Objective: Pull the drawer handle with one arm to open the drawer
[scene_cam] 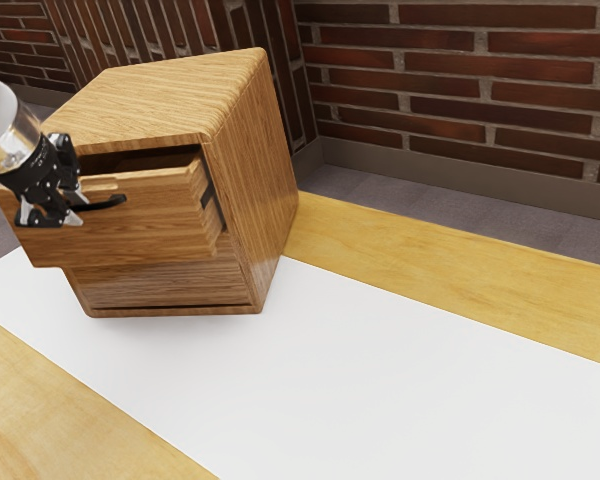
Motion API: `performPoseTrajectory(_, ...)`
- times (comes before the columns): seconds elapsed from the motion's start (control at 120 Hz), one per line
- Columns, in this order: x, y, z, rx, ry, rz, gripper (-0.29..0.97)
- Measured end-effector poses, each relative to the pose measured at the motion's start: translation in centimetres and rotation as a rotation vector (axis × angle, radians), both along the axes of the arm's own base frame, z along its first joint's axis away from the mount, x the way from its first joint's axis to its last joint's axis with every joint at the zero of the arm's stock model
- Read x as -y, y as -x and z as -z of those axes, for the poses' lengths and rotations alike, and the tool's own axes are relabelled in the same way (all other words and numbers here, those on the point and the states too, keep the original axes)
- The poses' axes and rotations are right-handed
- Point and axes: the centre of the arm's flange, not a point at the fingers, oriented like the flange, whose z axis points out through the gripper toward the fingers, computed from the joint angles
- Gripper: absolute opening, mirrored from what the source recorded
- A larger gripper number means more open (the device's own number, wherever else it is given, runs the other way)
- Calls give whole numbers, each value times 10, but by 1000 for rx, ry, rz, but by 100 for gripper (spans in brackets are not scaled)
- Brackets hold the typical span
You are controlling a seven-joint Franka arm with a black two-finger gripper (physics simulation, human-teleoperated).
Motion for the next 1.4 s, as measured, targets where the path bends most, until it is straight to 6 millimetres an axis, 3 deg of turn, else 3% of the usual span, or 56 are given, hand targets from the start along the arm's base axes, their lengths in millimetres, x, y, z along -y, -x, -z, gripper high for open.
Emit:
performPoseTrajectory(0.458, 11, 13, 2, 0, -9, -9, 8)
performPoseTrajectory(1.033, 32, 58, 4, 24, -21, -44, 8)
performPoseTrajectory(1.183, 41, 61, 5, 31, -22, -35, 8)
performPoseTrajectory(1.217, 52, 57, 2, 32, -34, -15, 9)
performPoseTrajectory(1.283, 95, 40, -11, 33, -93, 56, 14)
performPoseTrajectory(1.358, 145, 24, -29, 30, -169, 137, 26)
performPoseTrajectory(1.4, 163, 20, -37, 31, -197, 164, 33)
